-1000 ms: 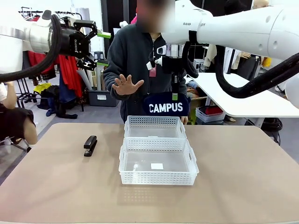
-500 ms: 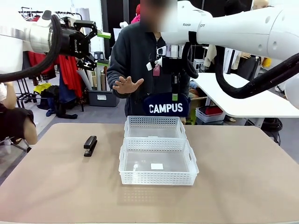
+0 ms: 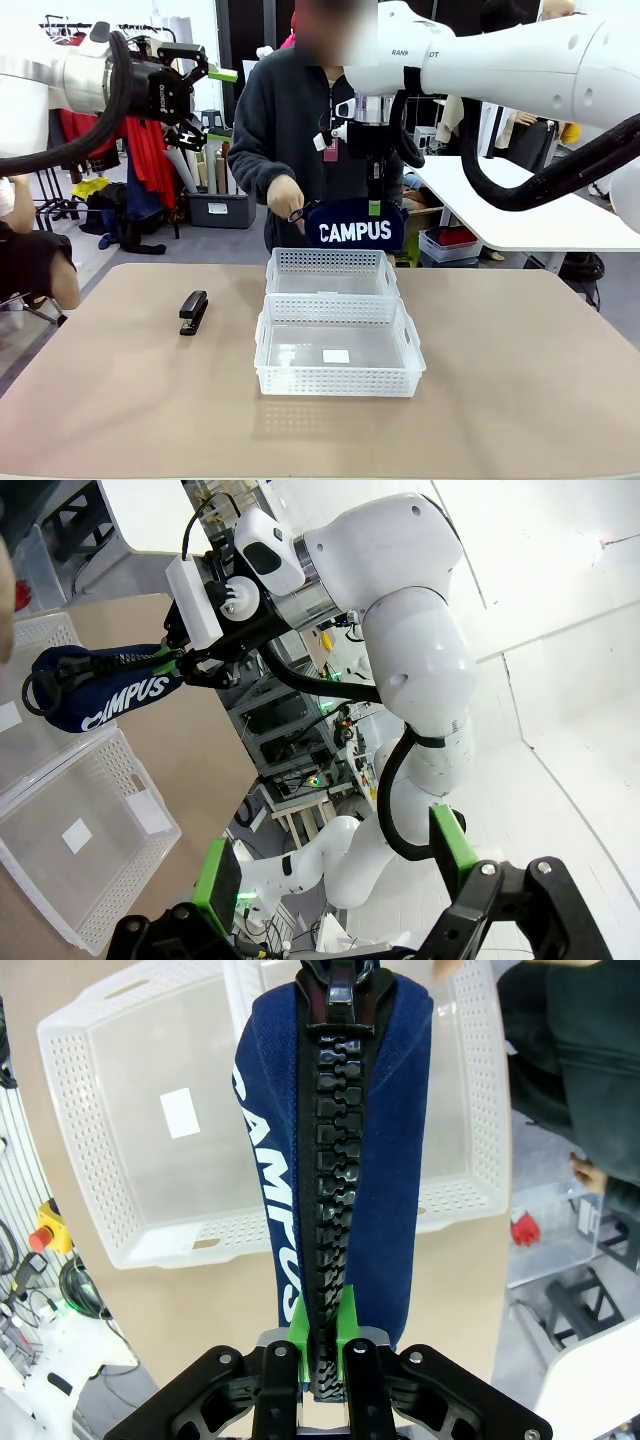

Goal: Distribute items into two baskets.
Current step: Place the picked Pencil pouch into the Organizing basket as instructed by the person.

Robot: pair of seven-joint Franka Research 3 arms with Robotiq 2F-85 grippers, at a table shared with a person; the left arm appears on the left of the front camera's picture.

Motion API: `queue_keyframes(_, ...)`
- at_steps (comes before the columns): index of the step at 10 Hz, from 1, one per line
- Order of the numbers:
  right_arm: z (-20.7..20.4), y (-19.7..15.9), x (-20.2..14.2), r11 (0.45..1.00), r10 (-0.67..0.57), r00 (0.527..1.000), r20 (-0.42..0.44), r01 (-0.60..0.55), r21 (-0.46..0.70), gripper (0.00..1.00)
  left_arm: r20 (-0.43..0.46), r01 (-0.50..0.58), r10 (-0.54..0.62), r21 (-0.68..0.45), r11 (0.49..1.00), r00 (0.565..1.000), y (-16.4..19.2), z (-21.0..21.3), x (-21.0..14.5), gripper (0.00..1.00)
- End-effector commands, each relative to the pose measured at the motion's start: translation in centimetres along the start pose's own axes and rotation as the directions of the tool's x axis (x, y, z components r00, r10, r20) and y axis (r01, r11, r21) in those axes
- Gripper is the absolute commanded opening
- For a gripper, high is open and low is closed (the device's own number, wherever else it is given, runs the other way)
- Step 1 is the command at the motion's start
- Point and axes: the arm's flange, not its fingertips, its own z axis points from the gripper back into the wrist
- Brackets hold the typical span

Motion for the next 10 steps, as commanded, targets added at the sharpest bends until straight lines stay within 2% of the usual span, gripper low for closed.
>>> queue_keyframes(1, 0.27, 0.03, 0.00, 1.000, 0.001, 1.000, 0.002, -0.001, -0.005, 0.00, 0.000, -0.007, 0.007, -0.005, 1.000, 1.000, -0.25, 0.08, -0.02, 1.00)
queue_keyframes(10, 0.27, 0.03, 0.00, 1.000, 0.001, 1.000, 0.002, -0.001, -0.005, 0.00, 0.000, -0.007, 0.007, -0.005, 1.000, 1.000, -0.25, 0.08, -0.02, 1.00)
